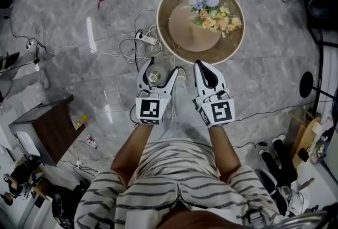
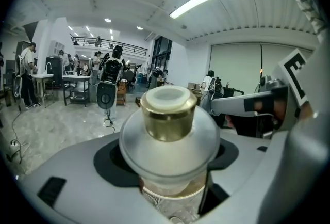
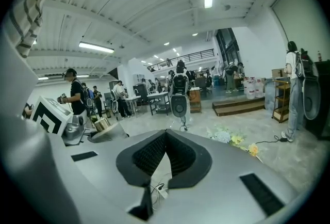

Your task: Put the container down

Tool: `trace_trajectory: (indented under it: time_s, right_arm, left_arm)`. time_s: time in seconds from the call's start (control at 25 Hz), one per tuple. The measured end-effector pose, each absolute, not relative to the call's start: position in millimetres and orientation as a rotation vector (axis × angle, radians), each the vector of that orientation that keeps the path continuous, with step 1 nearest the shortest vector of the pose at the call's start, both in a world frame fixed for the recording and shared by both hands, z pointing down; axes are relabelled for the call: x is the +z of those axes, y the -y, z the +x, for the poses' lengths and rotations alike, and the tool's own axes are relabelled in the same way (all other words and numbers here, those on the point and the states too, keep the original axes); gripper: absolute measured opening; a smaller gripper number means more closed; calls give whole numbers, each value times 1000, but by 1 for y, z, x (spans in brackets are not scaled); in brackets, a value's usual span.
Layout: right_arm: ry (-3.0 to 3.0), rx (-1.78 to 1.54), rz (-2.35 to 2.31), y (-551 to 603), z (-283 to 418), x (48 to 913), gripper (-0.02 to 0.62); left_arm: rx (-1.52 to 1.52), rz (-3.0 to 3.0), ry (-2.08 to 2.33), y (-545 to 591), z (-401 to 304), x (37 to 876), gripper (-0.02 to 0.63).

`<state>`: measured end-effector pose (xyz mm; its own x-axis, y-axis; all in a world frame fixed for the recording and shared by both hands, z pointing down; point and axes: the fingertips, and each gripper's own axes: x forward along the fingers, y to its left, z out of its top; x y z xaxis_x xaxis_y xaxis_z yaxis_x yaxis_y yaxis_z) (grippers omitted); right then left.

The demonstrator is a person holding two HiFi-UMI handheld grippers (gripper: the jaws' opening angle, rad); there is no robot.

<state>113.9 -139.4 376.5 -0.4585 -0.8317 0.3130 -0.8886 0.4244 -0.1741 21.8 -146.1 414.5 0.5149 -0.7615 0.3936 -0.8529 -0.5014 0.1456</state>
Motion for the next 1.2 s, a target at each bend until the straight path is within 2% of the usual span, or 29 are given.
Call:
trace_trajectory:
  time_s: [0.36, 1.2]
  right_arm:
    - [2468, 538, 1443, 173, 116, 460, 9]
    - [2401, 619, 1425, 201, 121, 583, 9]
  left_arm:
    - [462, 2410, 1336, 180, 32, 491, 330]
    - [570, 2240, 1406, 244, 25, 653, 331]
